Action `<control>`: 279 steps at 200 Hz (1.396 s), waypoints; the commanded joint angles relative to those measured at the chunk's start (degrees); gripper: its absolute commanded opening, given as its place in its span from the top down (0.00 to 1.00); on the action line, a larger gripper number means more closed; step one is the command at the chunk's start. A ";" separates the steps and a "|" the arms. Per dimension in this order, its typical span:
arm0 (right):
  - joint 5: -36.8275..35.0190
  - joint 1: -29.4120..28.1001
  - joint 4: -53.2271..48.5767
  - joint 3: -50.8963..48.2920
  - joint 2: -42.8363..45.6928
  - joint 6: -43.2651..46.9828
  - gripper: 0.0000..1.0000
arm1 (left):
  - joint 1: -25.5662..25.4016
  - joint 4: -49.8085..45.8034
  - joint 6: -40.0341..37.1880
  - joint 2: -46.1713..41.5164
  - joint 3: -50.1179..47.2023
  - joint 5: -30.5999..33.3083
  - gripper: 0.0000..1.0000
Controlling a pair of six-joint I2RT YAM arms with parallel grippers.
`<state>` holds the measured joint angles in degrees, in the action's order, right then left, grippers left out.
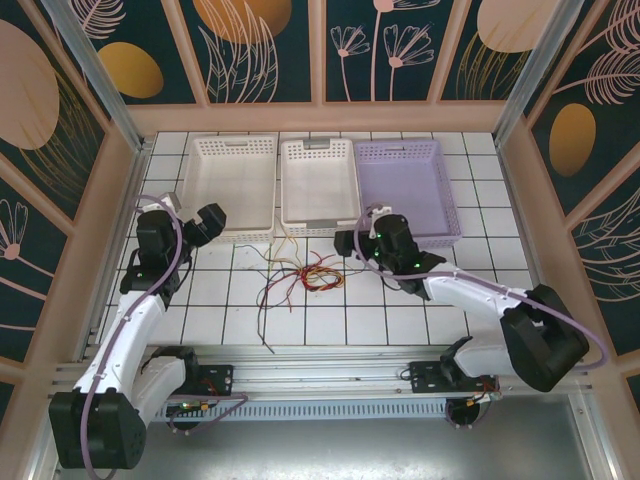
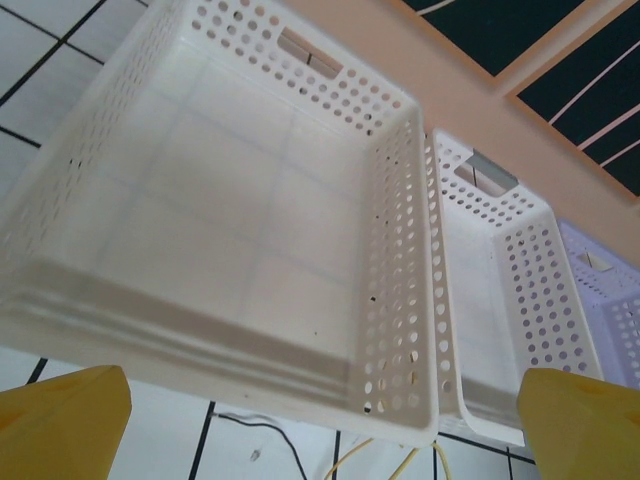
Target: Untangle the cables
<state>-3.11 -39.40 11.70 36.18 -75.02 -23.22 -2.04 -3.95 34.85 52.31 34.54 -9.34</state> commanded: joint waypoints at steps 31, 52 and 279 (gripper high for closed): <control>-0.06 -7.77 -1.65 3.63 -4.87 -2.91 0.14 | -5.45 -6.00 -1.93 0.36 3.61 3.33 0.02; -0.31 -11.66 -1.24 4.03 -6.36 -3.76 0.15 | -6.48 -6.86 -2.63 0.66 4.01 3.87 0.01; -20.48 -28.19 -40.30 35.51 -26.39 -11.71 0.48 | -7.45 -8.49 -4.34 1.91 5.00 3.96 0.03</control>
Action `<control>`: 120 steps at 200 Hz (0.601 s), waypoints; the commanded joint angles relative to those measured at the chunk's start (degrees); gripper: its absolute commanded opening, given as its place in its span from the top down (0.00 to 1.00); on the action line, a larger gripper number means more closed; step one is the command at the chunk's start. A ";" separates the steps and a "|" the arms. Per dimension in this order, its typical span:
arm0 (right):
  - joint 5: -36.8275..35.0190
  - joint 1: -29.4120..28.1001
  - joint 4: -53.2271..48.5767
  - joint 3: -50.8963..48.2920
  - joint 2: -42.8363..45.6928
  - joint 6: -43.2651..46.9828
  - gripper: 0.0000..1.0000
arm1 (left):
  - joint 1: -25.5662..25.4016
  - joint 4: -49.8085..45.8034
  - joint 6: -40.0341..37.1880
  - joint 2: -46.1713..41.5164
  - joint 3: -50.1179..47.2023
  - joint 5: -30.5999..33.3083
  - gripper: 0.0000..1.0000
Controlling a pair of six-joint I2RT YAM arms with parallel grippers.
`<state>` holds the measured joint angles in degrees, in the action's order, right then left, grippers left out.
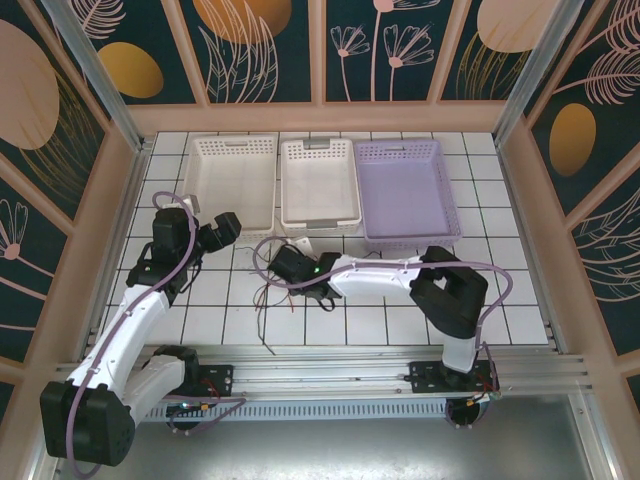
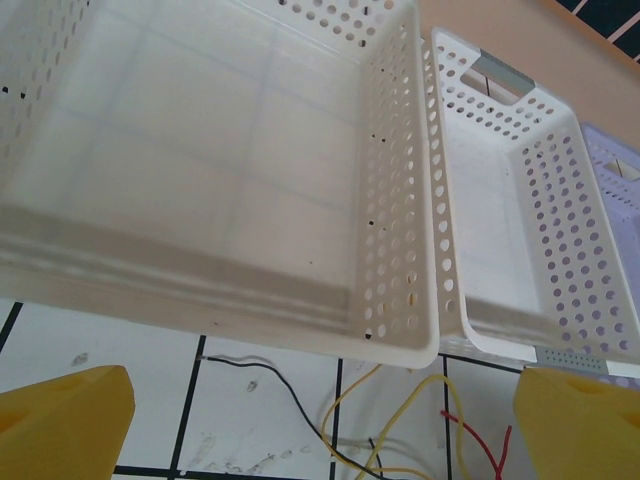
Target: Untangle the cables
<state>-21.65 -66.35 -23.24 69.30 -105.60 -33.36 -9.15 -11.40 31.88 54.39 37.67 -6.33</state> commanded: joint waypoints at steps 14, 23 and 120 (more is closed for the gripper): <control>-1.31 -1.55 -6.12 2.49 4.05 -2.17 0.47 | -0.30 -1.08 -1.47 -0.16 1.97 0.96 0.03; -1.20 -1.69 -6.20 1.93 3.72 -2.61 0.47 | -0.33 -1.25 -1.65 -0.10 1.97 0.92 0.03; -0.62 0.22 -6.04 1.47 -3.54 -3.94 0.58 | -0.37 -2.66 -3.79 -0.29 2.48 2.70 0.03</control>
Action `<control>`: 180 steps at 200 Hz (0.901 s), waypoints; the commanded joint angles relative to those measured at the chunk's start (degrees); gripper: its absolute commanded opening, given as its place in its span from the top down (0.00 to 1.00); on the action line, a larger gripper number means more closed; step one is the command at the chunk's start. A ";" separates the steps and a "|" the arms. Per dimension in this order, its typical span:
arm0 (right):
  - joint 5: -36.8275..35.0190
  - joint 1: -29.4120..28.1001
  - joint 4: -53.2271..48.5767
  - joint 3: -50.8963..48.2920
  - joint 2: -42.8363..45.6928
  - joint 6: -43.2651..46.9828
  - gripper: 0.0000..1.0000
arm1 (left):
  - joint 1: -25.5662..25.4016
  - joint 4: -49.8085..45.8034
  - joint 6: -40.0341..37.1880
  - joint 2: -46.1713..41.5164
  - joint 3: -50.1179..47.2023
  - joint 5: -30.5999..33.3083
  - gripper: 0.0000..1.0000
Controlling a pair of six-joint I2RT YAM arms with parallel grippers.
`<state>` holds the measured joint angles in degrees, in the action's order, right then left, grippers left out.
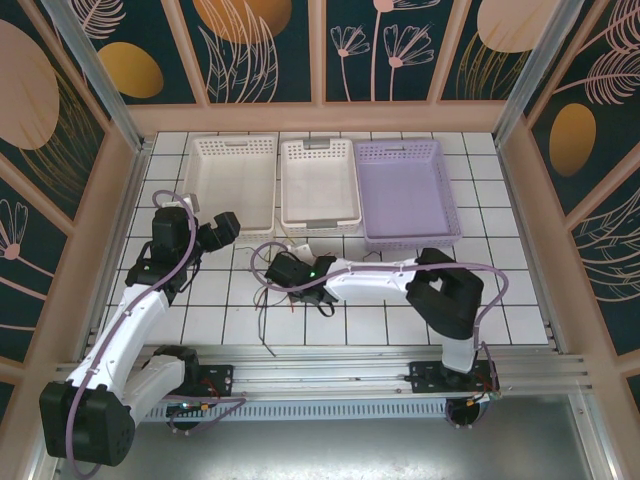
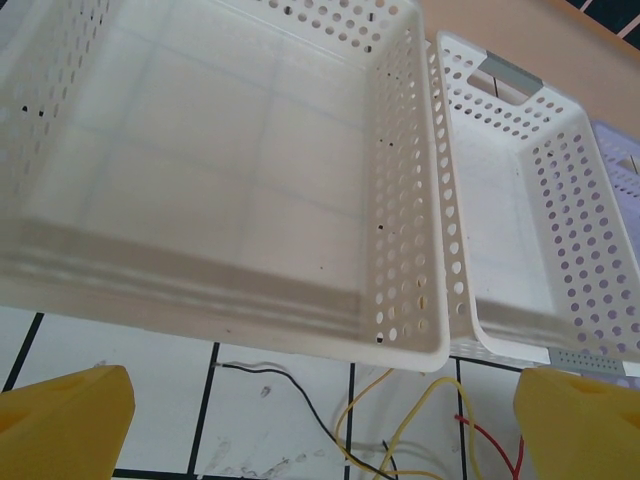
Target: Untangle the cables
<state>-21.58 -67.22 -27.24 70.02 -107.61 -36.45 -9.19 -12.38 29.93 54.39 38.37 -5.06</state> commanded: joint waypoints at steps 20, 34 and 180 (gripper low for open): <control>-0.31 1.75 -1.97 0.38 -1.95 -0.86 0.64 | -0.47 -1.81 -2.23 -0.50 1.72 1.80 0.03; -0.31 2.08 -1.93 0.37 -2.14 -0.82 0.72 | -0.43 -1.86 -2.33 -0.34 1.80 1.81 0.03; 20.44 15.06 22.69 -17.58 21.52 9.66 1.00 | -0.61 2.00 0.54 -1.83 0.79 -3.56 0.03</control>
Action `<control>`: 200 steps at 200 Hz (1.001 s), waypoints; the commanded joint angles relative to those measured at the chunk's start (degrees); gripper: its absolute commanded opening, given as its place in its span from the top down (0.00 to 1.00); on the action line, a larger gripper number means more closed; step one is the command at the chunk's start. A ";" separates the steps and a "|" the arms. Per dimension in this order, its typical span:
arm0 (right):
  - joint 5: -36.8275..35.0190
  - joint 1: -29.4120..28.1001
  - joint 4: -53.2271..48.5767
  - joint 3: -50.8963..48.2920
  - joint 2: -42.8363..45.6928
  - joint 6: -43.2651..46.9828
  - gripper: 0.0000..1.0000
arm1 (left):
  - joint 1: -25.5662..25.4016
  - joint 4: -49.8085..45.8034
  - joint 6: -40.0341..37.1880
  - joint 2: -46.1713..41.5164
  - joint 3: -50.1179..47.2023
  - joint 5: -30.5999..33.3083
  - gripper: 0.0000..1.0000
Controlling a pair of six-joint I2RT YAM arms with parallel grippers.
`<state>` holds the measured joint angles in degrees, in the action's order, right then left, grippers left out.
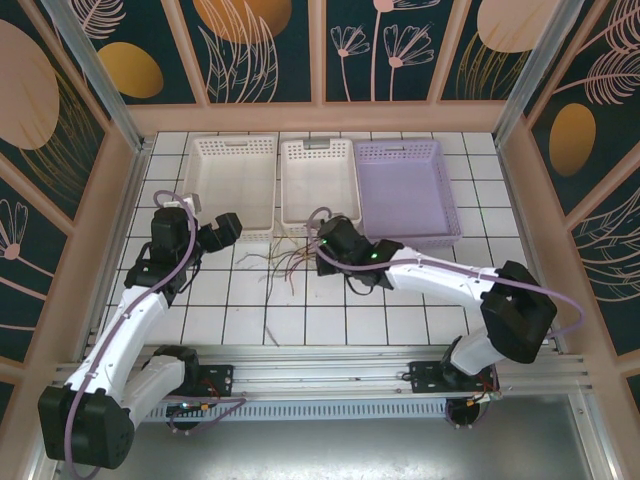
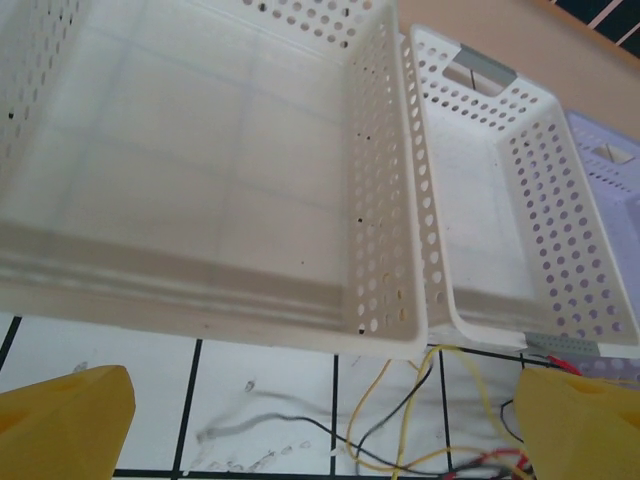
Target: Untangle the cables
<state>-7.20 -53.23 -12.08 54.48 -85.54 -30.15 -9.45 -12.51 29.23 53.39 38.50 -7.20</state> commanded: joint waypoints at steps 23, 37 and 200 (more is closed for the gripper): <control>5.65 2.30 11.22 -1.75 -2.34 5.52 1.00 | -0.47 2.45 1.62 -0.87 0.49 -1.41 0.03; 6.06 3.98 14.38 -2.02 -3.73 6.12 1.00 | -0.48 2.58 1.68 -1.01 0.34 -1.34 0.04; 20.63 7.65 27.44 -8.10 8.35 9.03 1.00 | -0.55 8.59 5.00 -1.16 -2.08 -12.54 0.04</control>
<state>6.17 -45.76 11.25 48.47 -84.49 -23.22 -9.47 -9.06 31.59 53.23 38.17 -12.32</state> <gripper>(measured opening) 0.075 0.961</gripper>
